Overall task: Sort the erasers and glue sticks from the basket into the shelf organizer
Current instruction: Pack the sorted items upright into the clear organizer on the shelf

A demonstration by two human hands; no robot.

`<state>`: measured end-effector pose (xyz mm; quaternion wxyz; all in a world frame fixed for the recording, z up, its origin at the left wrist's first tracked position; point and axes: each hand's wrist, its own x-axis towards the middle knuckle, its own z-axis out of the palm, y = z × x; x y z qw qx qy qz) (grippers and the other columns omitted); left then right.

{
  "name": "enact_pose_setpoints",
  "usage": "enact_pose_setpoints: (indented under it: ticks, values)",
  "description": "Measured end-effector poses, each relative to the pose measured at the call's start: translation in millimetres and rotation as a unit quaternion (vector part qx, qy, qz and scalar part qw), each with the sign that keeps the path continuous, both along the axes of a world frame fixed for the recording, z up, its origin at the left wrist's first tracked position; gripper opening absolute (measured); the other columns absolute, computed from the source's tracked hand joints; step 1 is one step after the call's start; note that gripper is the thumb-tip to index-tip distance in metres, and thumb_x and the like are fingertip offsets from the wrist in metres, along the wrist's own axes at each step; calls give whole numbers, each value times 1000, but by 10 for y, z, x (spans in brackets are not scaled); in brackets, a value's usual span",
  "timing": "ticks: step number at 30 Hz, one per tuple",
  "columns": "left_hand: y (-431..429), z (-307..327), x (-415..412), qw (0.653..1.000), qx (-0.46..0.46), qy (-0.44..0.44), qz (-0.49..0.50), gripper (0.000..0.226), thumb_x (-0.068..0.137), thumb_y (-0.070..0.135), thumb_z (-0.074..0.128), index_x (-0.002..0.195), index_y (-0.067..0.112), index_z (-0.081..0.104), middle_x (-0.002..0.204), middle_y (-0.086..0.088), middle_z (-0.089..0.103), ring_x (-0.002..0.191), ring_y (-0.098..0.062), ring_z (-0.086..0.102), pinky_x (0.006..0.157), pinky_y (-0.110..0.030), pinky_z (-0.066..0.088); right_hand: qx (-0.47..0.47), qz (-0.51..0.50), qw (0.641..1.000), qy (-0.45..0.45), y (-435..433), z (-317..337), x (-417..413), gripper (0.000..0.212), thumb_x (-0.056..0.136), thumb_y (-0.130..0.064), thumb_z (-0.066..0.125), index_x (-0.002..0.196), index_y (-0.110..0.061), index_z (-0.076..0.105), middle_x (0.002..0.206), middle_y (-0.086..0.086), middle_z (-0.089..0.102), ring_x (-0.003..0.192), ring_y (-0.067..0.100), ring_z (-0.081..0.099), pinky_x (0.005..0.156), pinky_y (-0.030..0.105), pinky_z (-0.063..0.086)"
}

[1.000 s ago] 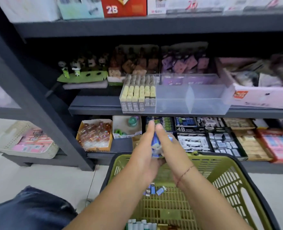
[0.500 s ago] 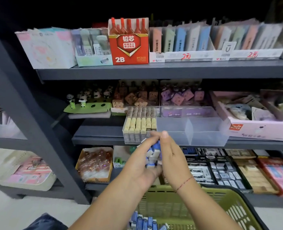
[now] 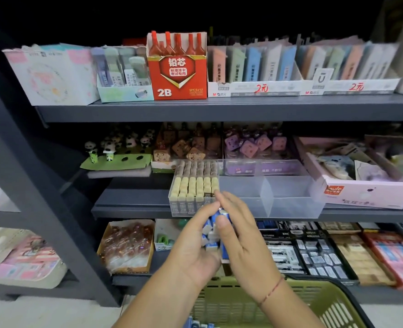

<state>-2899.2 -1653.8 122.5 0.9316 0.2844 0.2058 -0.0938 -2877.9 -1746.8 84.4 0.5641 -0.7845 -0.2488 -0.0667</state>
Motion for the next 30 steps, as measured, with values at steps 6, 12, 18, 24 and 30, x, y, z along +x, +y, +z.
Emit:
enact_pose_setpoints:
  ticks: [6,12,18,24,30]
  values:
    - [-31,-73,33,1000,19,1,15,41,63,25,73,100,9,68,86,-7,68,77,-19,67,79,-31,51,60,-36,998,10,136,-64,-135,62,80,-83,22,138,-61,18,138,-25,33,132,-5,32,101,7,30]
    - [39,9,43,998,24,23,45,16,74,24,72,72,9,65,66,-6,63,59,-19,63,64,-28,55,52,-54,997,14,249,-199,-278,60,80,-82,15,136,-67,-2,145,-31,18,138,-8,20,110,22,25]
    - [105,109,46,994,-26,39,103,16,75,16,73,73,7,61,61,-6,60,52,-15,57,58,-25,55,78,-106,991,10,265,-284,-378,56,90,-62,28,141,-43,34,127,-16,44,119,-6,45,86,-1,34]
    - [119,94,62,990,-33,47,132,20,75,11,75,87,1,63,75,-14,63,69,-23,59,60,-27,57,121,-142,982,42,192,-190,-405,31,85,-46,55,116,-46,59,95,-21,67,80,4,65,67,17,49]
    - [172,123,72,988,-58,51,137,16,77,10,75,85,1,64,74,-13,64,77,-26,60,47,-22,54,38,-128,991,30,-217,402,316,15,79,-22,74,82,-24,59,71,-6,65,61,5,60,59,13,47]
